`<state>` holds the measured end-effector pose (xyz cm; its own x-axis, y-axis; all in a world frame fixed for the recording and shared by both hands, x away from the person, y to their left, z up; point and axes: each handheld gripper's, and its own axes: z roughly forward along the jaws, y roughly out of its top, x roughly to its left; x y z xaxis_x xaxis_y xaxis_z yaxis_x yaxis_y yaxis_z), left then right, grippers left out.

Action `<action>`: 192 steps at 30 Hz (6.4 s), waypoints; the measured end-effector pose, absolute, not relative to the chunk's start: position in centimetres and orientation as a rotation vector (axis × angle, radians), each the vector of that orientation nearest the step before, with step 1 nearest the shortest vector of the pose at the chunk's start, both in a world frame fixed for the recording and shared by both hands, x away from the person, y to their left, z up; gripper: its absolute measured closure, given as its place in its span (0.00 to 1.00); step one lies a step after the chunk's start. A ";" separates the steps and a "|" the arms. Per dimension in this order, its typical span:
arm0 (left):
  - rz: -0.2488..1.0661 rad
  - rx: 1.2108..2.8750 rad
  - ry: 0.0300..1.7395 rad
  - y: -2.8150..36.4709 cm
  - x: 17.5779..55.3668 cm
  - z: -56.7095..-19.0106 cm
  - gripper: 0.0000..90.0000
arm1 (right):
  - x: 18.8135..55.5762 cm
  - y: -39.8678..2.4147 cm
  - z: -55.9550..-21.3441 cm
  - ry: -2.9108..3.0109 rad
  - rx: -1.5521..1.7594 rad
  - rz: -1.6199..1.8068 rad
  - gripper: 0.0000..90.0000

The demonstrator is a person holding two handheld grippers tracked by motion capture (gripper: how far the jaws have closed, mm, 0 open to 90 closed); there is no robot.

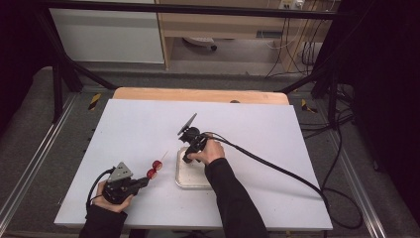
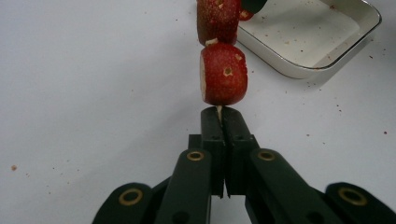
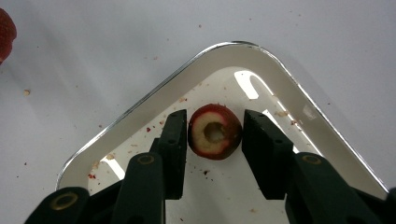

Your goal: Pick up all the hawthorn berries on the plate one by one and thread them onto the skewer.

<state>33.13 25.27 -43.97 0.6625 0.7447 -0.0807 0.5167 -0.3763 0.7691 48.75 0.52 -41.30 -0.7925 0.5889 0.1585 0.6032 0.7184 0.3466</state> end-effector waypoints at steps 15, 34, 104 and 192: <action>0.361 2.067 0.974 25.3 33.1 -44.0 0.98 | 48.5 0.2 -40.4 -2.867 -1.013 -0.624 0.69; 0.373 2.072 0.951 24.5 32.8 -43.8 0.98 | 45.8 -3.4 -37.2 -2.832 -1.104 -0.700 0.70; 0.402 1.898 0.959 12.5 32.9 -41.4 0.98 | 41.1 -14.0 -39.5 -1.724 -1.476 -2.227 0.70; 0.352 1.894 0.975 13.3 34.3 -41.3 0.98 | 39.2 -15.8 -40.9 -2.393 -1.366 -1.845 0.09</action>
<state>34.27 13.32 -41.30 0.6416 0.7516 -0.1533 0.4802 -0.2377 0.8444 39.18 -15.81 -40.86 -0.6482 0.6865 0.3295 0.4933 0.0489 0.8685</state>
